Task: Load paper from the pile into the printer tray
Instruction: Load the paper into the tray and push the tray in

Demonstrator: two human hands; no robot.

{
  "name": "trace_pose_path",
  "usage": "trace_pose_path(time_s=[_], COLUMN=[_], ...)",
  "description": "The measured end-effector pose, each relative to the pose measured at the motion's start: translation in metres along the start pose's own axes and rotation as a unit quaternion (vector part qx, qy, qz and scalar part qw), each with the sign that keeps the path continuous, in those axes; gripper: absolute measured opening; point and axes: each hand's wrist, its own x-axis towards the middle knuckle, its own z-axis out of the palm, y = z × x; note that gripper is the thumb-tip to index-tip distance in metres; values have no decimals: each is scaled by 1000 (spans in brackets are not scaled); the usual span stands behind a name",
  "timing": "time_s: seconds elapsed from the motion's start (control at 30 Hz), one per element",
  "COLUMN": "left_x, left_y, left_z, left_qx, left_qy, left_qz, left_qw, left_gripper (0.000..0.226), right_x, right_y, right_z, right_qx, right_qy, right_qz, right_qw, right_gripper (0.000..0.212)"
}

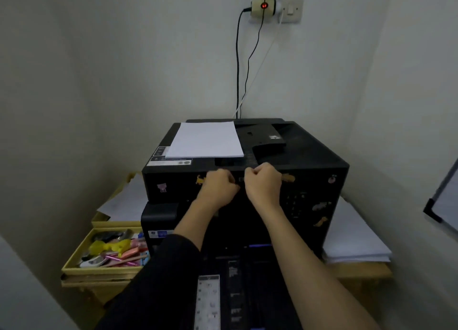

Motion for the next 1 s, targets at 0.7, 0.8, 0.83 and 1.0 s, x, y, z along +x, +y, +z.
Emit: trace_pose_path(time_s=[0.7, 0.8, 0.83, 1.0], left_x=[144, 153, 156, 167], left_y=[-65, -69, -71, -72], left_z=[-67, -68, -68, -71], left_qx=[162, 153, 143, 98], left_qy=[-21, -37, -36, -55], left_qz=[-41, -50, -56, -96], left_qw=[986, 986, 987, 989], left_gripper=[28, 22, 23, 32], right_x=[179, 178, 178, 177], right_y=[-46, -66, -70, -75], right_z=[79, 80, 80, 87], right_qx=[-49, -122, -138, -108], right_qy=[-189, -238, -244, -184], right_qz=[184, 140, 129, 85], right_qw=[963, 953, 951, 973], right_gripper=[38, 46, 45, 17])
